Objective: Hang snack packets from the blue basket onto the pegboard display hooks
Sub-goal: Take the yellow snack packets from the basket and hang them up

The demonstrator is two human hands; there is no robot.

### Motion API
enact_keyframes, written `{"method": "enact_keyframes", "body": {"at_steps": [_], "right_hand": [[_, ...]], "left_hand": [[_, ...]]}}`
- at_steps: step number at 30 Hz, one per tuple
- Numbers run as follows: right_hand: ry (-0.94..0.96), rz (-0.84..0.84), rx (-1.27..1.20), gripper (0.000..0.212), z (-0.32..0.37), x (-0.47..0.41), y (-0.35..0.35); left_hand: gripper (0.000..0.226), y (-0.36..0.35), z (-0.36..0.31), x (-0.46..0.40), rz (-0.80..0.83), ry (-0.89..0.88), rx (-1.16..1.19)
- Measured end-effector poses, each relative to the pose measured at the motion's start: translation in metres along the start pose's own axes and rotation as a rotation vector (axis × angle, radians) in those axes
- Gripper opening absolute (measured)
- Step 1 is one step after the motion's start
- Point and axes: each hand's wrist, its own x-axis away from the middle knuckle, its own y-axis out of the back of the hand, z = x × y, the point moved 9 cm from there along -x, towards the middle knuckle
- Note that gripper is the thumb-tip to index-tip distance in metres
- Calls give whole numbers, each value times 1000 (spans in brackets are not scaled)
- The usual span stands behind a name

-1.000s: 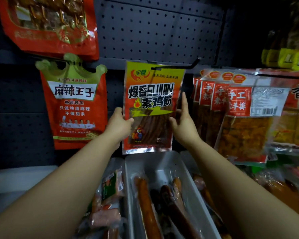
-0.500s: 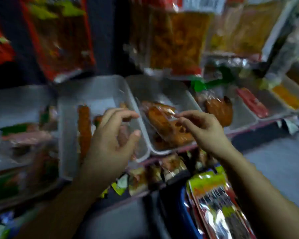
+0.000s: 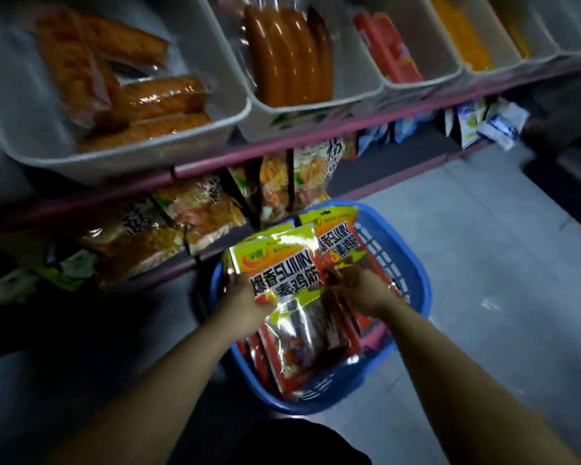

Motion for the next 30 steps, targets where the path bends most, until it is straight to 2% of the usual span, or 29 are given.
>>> {"method": "enact_keyframes", "body": {"at_steps": [2, 5, 9, 11, 12, 14, 15, 17, 20, 22, 25, 26, 28, 30], "right_hand": [[-37, -36, -126, 26, -10, -10, -10], [-50, -72, -296, 25, -11, -22, -19], [32, 33, -303, 19, -9, -31, -26], [10, 17, -376, 29, -20, -37, -18], [-7, -39, -410, 29, -28, -42, -9], [-34, -151, -360, 15, -46, -56, 8], [-73, -171, -295, 23, -57, -65, 12], [-165, -106, -208, 43, -74, -76, 10], [-156, -13, -148, 49, -80, -81, -7], [-120, -114, -50, 48, -78, -78, -6], [-108, -268, 45, 49, -73, -71, 5], [-98, -264, 4, 47, -72, -75, 6], [-90, -197, -268, 45, -71, -91, 5], [-77, -89, -514, 53, -61, -107, 0]], "left_hand": [[67, -7, 14, -8, -67, 100, 23], [75, 1, 24, -7, -319, 203, 81], [40, -9, 26, 4, -437, 222, 442], [21, -22, 27, 4, -395, 235, 594], [11, -27, 26, 3, -355, 238, 593], [10, -28, 28, -2, -353, 251, 591], [15, -26, 29, -4, -368, 255, 619], [17, -22, 31, -7, -392, 259, 692], [13, -6, 34, -9, -468, 240, 712], [6, 4, 39, -8, -505, 233, 703], [14, 11, 35, -7, -458, 158, 702], [12, 14, 33, -6, -457, 141, 692], [6, 19, 29, -5, -467, 132, 671], [6, 22, 28, -5, -485, 143, 667]]}}
